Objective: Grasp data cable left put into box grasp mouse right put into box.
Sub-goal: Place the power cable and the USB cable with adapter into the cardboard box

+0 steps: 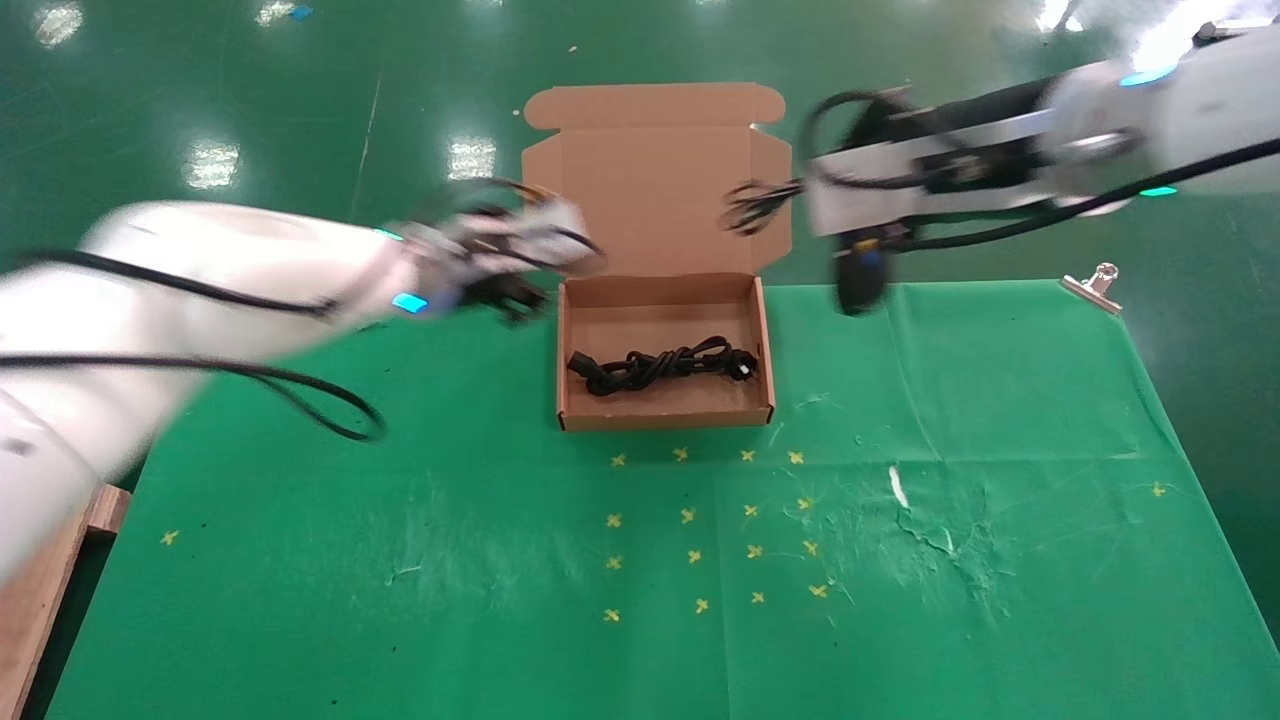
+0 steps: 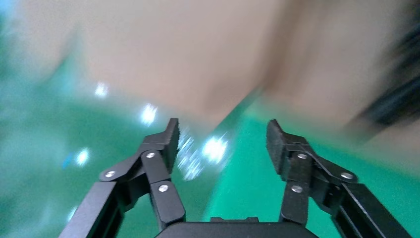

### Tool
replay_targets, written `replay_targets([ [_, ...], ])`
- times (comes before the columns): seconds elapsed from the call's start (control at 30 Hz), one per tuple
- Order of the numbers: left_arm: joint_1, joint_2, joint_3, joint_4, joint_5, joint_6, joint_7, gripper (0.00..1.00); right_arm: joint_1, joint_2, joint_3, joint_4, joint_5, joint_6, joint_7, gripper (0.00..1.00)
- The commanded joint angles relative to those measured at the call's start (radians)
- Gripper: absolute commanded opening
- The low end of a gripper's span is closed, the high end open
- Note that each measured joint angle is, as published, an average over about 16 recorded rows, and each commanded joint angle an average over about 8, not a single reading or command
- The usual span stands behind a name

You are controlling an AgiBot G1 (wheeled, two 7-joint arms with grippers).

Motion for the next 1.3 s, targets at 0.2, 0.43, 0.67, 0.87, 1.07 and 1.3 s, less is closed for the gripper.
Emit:
replay_targets([
  [0.2, -0.036, -0.027, 0.02, 0.09, 0.126, -0.009, -0.068, 1.0, -0.029, -0.133, -0.027, -0.081, 0.045, 0.056, -0.06, 0.0],
  [0.43, -0.033, -0.022, 0.028, 0.073, 0.192, -0.001, -0.142, 1.0, -0.033, -0.261, -0.064, -0.282, 0.07, 0.081, -0.147, 0.0],
  [0.67, -0.028, -0.033, 0.03, 0.036, 0.232, 0.012, -0.19, 1.0, -0.043, -0.311, -0.075, -0.487, 0.087, 0.124, -0.24, 0.0],
  [0.87, -0.027, -0.041, 0.032, 0.017, 0.257, 0.019, -0.216, 1.0, -0.086, -0.307, -0.053, -0.589, 0.129, 0.197, -0.315, 0.58],
  [1.07, -0.027, -0.044, 0.033, 0.012, 0.265, 0.021, -0.221, 1.0, -0.104, -0.304, -0.041, -0.618, 0.147, 0.221, -0.327, 1.0],
  [1.3, -0.027, -0.042, 0.032, 0.013, 0.26, 0.021, -0.218, 1.0, -0.096, -0.303, -0.046, -0.6, 0.14, 0.209, -0.32, 1.0],
])
